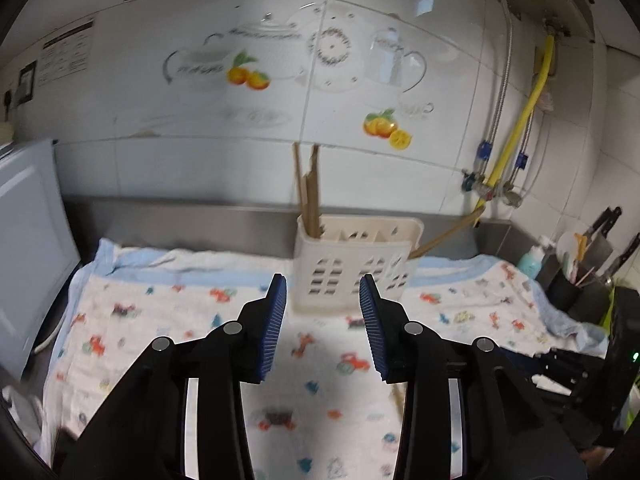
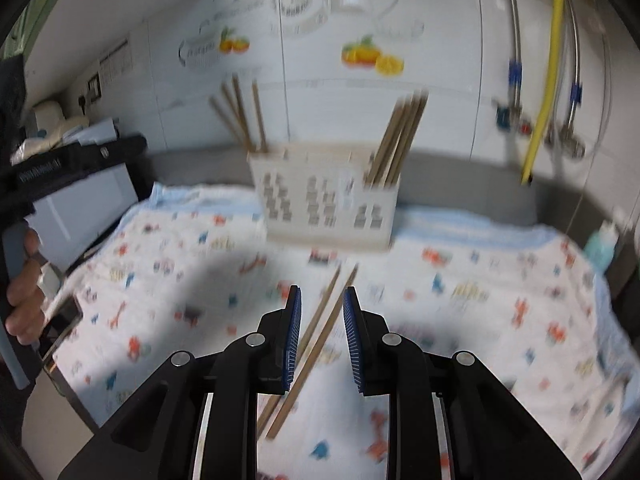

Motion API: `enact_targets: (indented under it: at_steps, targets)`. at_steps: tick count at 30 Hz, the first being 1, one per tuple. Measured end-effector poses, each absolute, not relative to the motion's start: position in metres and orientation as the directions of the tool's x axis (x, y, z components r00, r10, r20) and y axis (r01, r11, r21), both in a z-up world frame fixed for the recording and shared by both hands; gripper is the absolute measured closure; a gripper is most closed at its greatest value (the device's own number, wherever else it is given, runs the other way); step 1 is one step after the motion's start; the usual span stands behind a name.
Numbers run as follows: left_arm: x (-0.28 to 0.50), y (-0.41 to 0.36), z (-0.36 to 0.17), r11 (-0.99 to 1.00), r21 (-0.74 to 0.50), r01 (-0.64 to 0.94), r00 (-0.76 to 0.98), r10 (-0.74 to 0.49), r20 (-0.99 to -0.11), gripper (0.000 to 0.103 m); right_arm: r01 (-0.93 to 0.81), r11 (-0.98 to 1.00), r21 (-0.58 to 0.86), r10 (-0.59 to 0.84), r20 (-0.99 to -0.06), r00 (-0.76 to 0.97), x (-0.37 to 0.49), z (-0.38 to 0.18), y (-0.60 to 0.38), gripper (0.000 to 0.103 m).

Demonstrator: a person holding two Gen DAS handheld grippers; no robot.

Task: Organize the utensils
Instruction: 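Move the open right tool back over the last chopsticks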

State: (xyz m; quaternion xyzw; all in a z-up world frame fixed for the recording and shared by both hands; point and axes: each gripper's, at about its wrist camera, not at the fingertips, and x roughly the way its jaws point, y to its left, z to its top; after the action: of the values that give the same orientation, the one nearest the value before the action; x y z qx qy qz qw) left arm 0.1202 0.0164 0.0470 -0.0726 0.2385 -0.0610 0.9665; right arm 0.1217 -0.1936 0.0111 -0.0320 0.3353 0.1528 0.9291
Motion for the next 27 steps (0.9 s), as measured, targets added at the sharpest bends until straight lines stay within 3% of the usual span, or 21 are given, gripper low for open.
enact_targets:
  at_steps: [10, 27]
  targets:
    - [0.091, 0.04, 0.006, 0.988, -0.154, -0.013, 0.868, -0.066, -0.493, 0.05, -0.227, 0.966, 0.126, 0.244, -0.739, 0.628, 0.111, -0.067, -0.18, 0.089]
    - [0.078, 0.061, -0.023, 0.989, -0.135, -0.054, 0.846, -0.026, -0.533, 0.046, -0.122, 0.978, 0.167, 0.207, -0.782, 0.588, 0.129, -0.095, -0.171, 0.094]
